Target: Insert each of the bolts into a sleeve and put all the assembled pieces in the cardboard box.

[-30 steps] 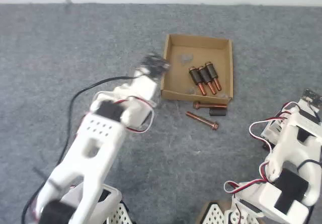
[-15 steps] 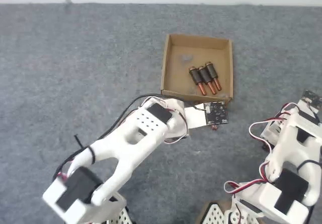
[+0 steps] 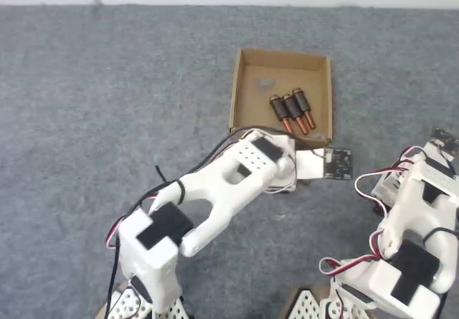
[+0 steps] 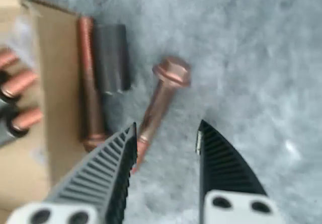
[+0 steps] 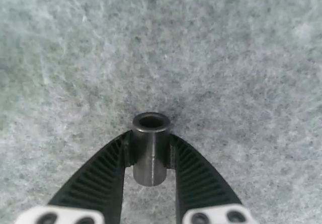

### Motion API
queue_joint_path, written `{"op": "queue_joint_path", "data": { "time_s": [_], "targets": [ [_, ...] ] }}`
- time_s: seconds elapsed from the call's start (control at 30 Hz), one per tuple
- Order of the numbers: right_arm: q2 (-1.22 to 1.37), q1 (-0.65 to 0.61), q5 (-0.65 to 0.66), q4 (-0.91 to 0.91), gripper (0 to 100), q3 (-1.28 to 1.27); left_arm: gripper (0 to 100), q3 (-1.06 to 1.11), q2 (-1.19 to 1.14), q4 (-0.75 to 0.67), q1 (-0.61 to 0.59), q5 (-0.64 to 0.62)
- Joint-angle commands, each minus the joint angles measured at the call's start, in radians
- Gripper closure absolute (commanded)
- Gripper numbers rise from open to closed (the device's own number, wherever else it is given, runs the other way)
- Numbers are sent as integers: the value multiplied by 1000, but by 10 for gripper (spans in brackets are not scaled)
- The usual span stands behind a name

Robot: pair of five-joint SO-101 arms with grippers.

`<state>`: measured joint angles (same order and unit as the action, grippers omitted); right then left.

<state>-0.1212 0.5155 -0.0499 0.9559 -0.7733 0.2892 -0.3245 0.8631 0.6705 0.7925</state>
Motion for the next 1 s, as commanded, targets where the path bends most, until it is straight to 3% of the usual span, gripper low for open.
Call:
{"op": "queue_joint_path", "data": {
  "time_s": [0.0,0.17,0.53,0.73,0.97],
  "targets": [
    [-50,12,25,-12,992,8,817,-116,-15,8,21,6],
    [-50,12,28,-12,992,8,818,-237,-123,44,68,6],
    [-50,12,28,-12,992,8,820,-526,-310,344,71,6],
    [-50,12,28,-12,992,8,901,-665,-410,486,68,6],
    [-50,12,28,-12,992,8,911,-865,-542,672,54,3]
  ]
}}
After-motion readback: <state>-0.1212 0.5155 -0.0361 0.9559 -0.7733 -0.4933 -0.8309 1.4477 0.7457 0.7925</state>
